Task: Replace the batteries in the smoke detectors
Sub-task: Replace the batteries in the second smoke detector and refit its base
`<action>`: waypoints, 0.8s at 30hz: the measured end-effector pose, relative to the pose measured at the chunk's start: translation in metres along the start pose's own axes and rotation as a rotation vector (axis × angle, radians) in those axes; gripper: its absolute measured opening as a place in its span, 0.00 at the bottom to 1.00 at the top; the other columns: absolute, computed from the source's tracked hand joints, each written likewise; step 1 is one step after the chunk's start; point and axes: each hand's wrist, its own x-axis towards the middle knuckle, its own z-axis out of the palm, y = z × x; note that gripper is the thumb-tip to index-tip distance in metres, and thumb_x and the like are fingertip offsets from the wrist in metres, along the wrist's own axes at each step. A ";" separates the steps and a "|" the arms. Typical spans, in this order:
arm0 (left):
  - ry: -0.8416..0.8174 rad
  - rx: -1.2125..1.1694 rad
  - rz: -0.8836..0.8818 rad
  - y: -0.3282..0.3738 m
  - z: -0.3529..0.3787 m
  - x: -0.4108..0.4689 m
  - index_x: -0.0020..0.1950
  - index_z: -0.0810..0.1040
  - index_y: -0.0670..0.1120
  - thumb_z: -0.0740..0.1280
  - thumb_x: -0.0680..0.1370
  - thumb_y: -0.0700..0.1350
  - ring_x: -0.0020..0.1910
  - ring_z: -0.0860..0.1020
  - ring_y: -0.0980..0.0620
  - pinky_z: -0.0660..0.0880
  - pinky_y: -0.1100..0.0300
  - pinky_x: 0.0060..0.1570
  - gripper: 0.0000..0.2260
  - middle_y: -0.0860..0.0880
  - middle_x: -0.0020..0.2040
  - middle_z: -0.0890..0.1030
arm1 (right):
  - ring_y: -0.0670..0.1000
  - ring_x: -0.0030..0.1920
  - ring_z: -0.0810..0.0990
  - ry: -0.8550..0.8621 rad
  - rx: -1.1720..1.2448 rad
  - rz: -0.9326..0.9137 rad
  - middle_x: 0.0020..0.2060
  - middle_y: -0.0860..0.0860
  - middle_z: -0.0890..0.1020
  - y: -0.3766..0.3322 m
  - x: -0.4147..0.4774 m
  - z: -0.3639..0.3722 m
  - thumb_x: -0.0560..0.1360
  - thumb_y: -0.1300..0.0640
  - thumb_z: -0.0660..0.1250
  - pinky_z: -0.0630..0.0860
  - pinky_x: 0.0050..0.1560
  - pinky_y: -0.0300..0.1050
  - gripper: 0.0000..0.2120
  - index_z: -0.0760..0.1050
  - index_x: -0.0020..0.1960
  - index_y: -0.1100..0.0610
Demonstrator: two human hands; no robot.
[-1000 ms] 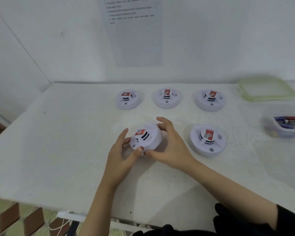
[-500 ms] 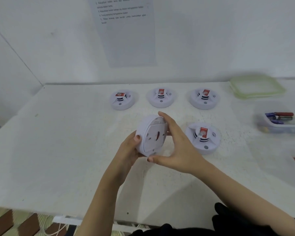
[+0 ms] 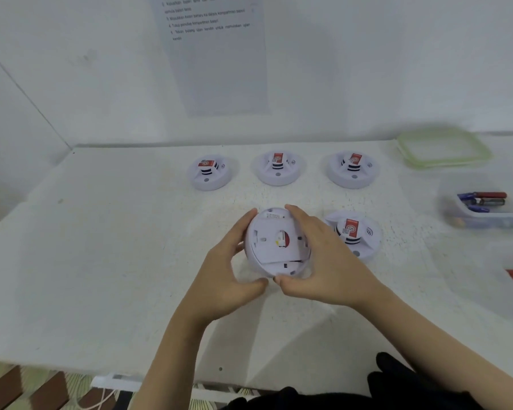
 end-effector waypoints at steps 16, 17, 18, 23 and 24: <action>0.168 0.037 0.061 0.000 0.015 0.002 0.73 0.64 0.54 0.81 0.61 0.47 0.67 0.72 0.60 0.71 0.69 0.61 0.44 0.61 0.67 0.74 | 0.41 0.61 0.69 0.017 0.129 -0.089 0.60 0.42 0.72 0.001 -0.002 -0.012 0.69 0.37 0.65 0.70 0.59 0.39 0.29 0.60 0.68 0.30; 0.165 0.034 0.061 0.000 0.015 0.001 0.73 0.64 0.55 0.81 0.61 0.47 0.67 0.72 0.60 0.71 0.69 0.61 0.45 0.61 0.66 0.74 | 0.41 0.60 0.70 0.022 0.146 -0.077 0.59 0.43 0.72 0.002 -0.002 -0.012 0.69 0.38 0.65 0.70 0.59 0.39 0.29 0.61 0.68 0.30; 0.161 0.033 0.062 0.000 0.015 0.001 0.73 0.64 0.55 0.82 0.61 0.46 0.67 0.72 0.60 0.71 0.69 0.60 0.45 0.61 0.66 0.74 | 0.41 0.59 0.70 0.027 0.164 -0.067 0.58 0.43 0.73 0.002 -0.001 -0.012 0.68 0.39 0.66 0.70 0.58 0.39 0.29 0.62 0.67 0.30; 0.132 0.030 0.070 0.004 0.016 0.001 0.70 0.68 0.53 0.82 0.60 0.42 0.65 0.74 0.59 0.73 0.70 0.56 0.42 0.60 0.64 0.77 | 0.39 0.57 0.70 -0.040 0.223 -0.037 0.57 0.44 0.73 0.006 0.001 -0.016 0.66 0.45 0.72 0.69 0.54 0.30 0.29 0.66 0.63 0.29; 0.126 0.022 0.069 0.004 0.016 0.001 0.70 0.69 0.52 0.82 0.60 0.41 0.64 0.74 0.58 0.73 0.70 0.56 0.41 0.59 0.63 0.77 | 0.38 0.57 0.70 -0.070 0.228 -0.030 0.57 0.45 0.72 0.006 0.001 -0.018 0.66 0.46 0.72 0.68 0.54 0.29 0.29 0.66 0.62 0.29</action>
